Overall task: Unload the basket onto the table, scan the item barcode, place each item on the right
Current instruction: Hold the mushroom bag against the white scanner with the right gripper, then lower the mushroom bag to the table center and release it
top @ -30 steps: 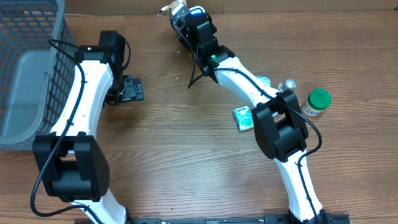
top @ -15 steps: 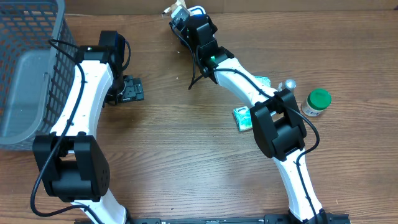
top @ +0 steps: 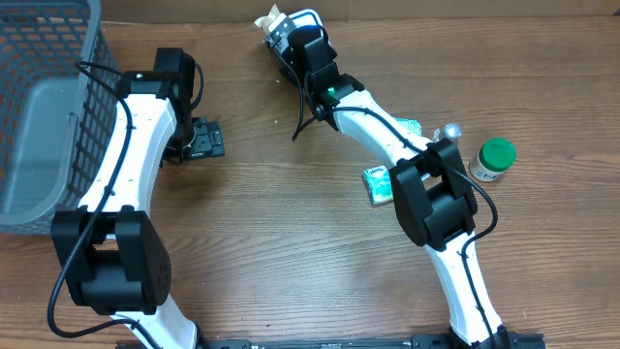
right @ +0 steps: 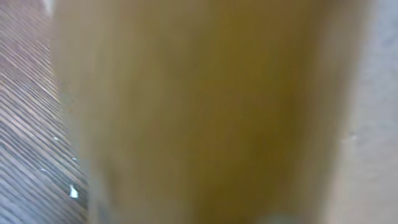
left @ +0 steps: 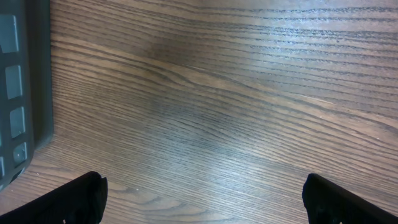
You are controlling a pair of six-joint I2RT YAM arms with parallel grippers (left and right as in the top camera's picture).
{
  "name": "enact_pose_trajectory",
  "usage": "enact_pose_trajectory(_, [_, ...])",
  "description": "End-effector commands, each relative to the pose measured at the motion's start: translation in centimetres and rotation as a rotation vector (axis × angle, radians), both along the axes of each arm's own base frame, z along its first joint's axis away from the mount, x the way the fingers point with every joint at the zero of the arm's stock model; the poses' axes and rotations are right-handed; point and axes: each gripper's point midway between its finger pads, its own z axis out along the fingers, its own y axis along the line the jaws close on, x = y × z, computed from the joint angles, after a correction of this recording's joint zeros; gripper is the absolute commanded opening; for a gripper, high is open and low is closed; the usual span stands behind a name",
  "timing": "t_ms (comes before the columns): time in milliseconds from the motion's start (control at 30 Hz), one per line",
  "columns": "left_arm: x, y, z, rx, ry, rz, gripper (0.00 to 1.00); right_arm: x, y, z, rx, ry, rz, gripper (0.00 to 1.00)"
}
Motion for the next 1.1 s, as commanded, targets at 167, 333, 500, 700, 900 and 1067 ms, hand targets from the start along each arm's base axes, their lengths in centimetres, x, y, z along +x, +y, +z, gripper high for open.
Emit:
enact_pose_trajectory(167, [0.4, 0.2, 0.1, 0.010, -0.005, -0.005, 1.00, 0.5, -0.4, 4.0, 0.143, -0.039, -0.058, 0.04])
enact_pose_trajectory(333, [0.4, 0.2, 0.1, 0.010, -0.005, -0.005, 1.00, -0.2, -1.6, 9.7, 0.203, -0.081, -0.078, 0.04])
enact_pose_trajectory(500, [0.4, 0.2, 0.1, 0.010, -0.005, -0.005, 1.00, -1.9, -4.3, 11.8, 0.411, 0.050, -0.204, 0.04])
enact_pose_trajectory(700, [0.4, 0.2, 0.1, 0.010, -0.005, -0.005, 1.00, -7.2, -2.7, 7.2, 0.571, 0.502, -0.094, 0.04])
enact_pose_trajectory(900, [0.4, 0.2, 0.1, 0.010, -0.005, -0.005, 1.00, -15.8, -2.3, 3.4, 0.594, 0.984, -0.023, 0.04])
enact_pose_trajectory(1067, [0.4, 0.2, 0.1, 0.010, -0.005, -0.005, 1.00, -20.7, -4.3, 0.7, 0.500, 1.199, -0.132, 0.07])
